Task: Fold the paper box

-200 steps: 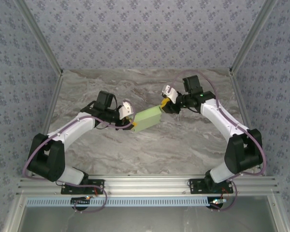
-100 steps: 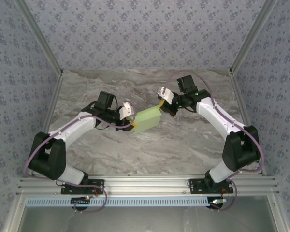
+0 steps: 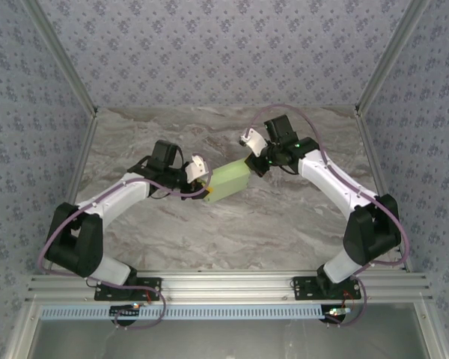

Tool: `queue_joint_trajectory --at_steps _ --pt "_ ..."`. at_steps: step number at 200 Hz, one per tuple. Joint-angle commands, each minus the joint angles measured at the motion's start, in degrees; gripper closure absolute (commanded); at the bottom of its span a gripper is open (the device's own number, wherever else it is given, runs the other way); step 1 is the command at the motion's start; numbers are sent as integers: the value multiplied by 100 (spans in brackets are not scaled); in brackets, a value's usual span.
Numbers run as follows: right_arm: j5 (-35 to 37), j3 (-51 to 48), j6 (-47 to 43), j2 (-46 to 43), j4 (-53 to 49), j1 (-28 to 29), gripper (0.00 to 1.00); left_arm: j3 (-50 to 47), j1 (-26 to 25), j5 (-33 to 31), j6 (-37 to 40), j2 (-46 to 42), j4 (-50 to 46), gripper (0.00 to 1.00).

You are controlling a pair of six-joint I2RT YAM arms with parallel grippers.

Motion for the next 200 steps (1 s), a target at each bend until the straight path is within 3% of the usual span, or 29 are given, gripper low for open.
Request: queue_joint_trajectory --at_steps 1,62,90,117,149,200 --pt "414 -55 351 24 -212 -41 88 47 16 -122 -135 -17 240 64" --pt "-511 -141 -347 -67 -285 -327 66 20 14 -93 -60 -68 208 64" --pt "-692 -91 -841 -5 -288 -353 61 30 10 -83 -42 -62 178 64" --pt "-744 119 -1048 160 -454 -380 63 46 8 -82 -40 -65 159 65" --pt "-883 272 -1151 300 -609 -403 80 44 9 -88 -39 -66 139 65" --pt "-878 346 -1126 369 -524 -406 79 65 7 -100 -30 -53 114 65"
